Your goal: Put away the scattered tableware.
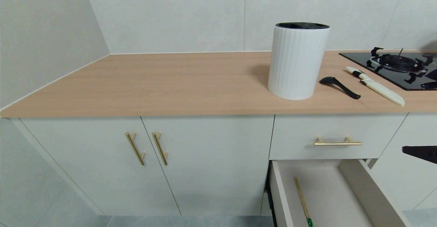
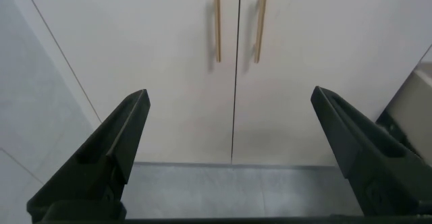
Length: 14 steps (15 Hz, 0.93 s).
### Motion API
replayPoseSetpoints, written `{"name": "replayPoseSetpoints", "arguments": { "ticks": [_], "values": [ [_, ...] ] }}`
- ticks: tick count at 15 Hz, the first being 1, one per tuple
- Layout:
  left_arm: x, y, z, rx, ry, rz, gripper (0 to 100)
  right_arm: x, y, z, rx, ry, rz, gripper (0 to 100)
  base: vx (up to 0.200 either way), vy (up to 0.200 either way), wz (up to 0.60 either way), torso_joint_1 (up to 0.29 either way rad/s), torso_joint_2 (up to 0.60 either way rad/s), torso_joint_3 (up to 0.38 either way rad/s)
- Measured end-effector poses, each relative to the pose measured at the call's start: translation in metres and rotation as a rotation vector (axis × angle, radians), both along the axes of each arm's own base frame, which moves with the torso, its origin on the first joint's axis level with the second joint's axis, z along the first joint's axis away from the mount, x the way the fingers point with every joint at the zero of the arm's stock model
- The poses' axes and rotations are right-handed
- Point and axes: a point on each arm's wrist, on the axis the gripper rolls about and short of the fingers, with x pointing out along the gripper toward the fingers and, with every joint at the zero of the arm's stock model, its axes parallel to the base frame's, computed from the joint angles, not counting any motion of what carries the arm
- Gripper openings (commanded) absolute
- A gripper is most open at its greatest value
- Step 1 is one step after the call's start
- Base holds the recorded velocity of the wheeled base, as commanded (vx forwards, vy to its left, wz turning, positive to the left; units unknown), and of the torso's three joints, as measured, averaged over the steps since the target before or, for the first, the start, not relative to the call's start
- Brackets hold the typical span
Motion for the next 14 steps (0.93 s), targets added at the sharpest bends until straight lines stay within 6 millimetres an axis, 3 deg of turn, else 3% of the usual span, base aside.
{"name": "replayPoseSetpoints", "arguments": {
  "ticks": [6, 10, 12, 14],
  "values": [
    [0.000, 0.000, 0.000, 0.000, 0.000, 0.000, 100, 0.000, 0.000, -0.002, -0.004, 0.008, 0.003, 100, 0.000, 0.000, 0.00, 0.189, -0.47, -0.290],
    [0.000, 0.000, 0.000, 0.000, -0.001, 0.000, 100, 0.005, 0.000, -0.007, -0.036, -0.006, 0.034, 100, 0.000, 0.000, 0.00, 0.055, -0.13, -0.076],
    [0.000, 0.000, 0.000, -0.001, -0.001, 0.000, 100, 0.015, 0.001, -0.008, -0.055, -0.025, 0.054, 100, 0.000, 0.000, 0.00, 0.000, 0.00, 0.000],
    [0.000, 0.000, 0.000, 0.000, -0.001, 0.000, 100, 0.040, 0.000, -0.007, -0.060, -0.064, 0.070, 100, 0.000, 0.000, 0.00, 0.000, 0.00, 0.000]
  ]
}}
